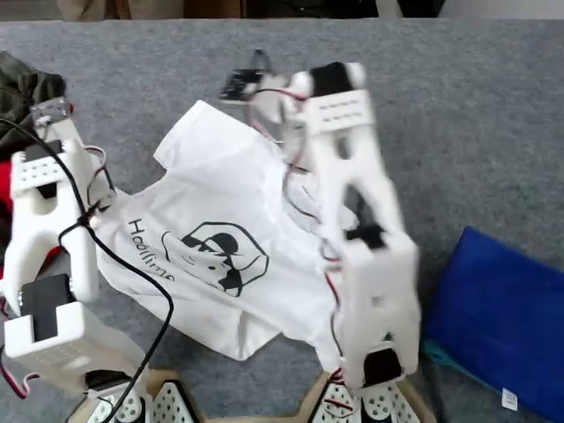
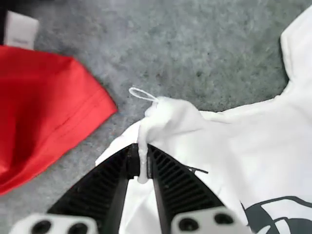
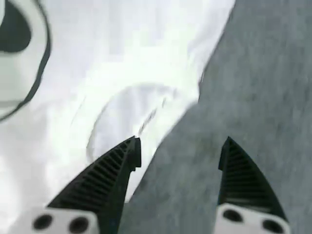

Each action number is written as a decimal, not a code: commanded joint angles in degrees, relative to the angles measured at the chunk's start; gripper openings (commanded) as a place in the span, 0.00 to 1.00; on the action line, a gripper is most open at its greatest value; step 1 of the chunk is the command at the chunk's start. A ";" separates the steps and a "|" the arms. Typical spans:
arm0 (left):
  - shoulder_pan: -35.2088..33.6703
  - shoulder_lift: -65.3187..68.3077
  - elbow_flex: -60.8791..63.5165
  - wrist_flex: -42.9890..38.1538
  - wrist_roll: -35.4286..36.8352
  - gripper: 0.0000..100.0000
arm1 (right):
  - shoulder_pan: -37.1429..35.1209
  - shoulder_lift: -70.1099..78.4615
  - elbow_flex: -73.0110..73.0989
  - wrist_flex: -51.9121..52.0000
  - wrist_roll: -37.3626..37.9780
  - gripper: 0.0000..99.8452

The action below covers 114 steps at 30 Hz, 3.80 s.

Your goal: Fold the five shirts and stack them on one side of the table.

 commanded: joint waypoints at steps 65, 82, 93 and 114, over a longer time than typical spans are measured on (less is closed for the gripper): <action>4.31 -1.01 10.81 -15.82 1.41 0.02 | 16.48 -48.92 83.56 -27.78 -4.22 0.05; 4.48 -1.01 10.90 -16.18 1.14 0.02 | 11.56 -28.09 37.49 -18.37 -11.34 0.26; 4.48 -1.01 10.81 -16.18 1.14 0.02 | 7.52 10.42 -11.91 -3.96 -14.77 0.26; 4.40 -1.01 10.81 -16.18 1.14 0.02 | 10.95 28.44 -31.08 1.85 -25.58 0.26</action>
